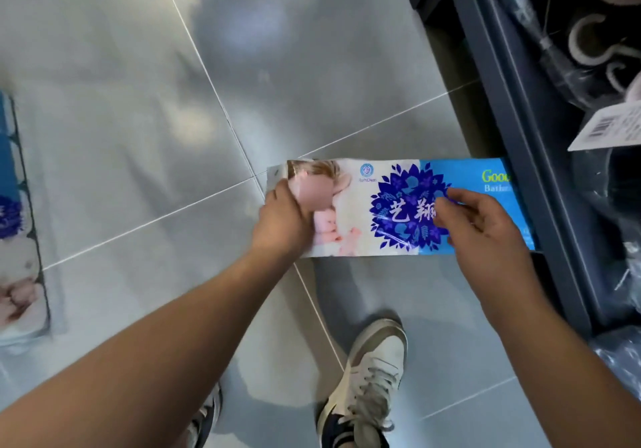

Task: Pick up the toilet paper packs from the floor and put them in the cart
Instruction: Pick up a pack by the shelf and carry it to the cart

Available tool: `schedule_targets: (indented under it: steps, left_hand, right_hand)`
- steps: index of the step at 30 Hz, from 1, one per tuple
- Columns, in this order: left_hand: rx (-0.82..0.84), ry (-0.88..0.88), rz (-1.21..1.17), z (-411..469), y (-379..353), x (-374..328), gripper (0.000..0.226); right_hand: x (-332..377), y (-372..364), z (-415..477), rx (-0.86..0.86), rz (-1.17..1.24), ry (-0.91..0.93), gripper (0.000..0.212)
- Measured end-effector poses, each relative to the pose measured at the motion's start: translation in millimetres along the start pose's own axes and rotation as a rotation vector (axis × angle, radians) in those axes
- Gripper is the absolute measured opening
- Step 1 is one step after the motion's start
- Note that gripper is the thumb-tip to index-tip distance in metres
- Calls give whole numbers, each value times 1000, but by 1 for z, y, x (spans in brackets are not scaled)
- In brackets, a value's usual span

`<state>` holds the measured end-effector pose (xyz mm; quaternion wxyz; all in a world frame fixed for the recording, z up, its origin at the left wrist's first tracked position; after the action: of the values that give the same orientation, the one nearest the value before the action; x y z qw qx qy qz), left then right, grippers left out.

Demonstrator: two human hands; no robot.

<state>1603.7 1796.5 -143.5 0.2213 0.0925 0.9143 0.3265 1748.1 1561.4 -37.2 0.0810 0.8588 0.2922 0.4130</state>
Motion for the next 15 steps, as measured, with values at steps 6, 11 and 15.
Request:
schedule_targets:
  steps: [6, 11, 15]
  left_hand:
    - [-145, 35, 175, 25, 70, 43, 61]
    - [-209, 59, 436, 37, 109, 67, 62]
    - [-213, -63, 276, 51, 118, 60, 55]
  right_hand:
    - [-19, 31, 19, -61, -173, -49, 51]
    - [-41, 51, 49, -136, -366, -97, 89]
    - [-59, 41, 76, -94, -340, -161, 98]
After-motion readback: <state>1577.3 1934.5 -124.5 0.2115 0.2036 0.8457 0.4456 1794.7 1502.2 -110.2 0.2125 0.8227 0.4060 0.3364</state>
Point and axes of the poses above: each hand's wrist, its own z-axis towards the middle knuckle, its own y-axis out of the back of the hand, x = y × z, the point moved 8 cm from there along z, towards the middle knuckle, and after that the axes turned 6 degrees about z, right-handed, at the moved point
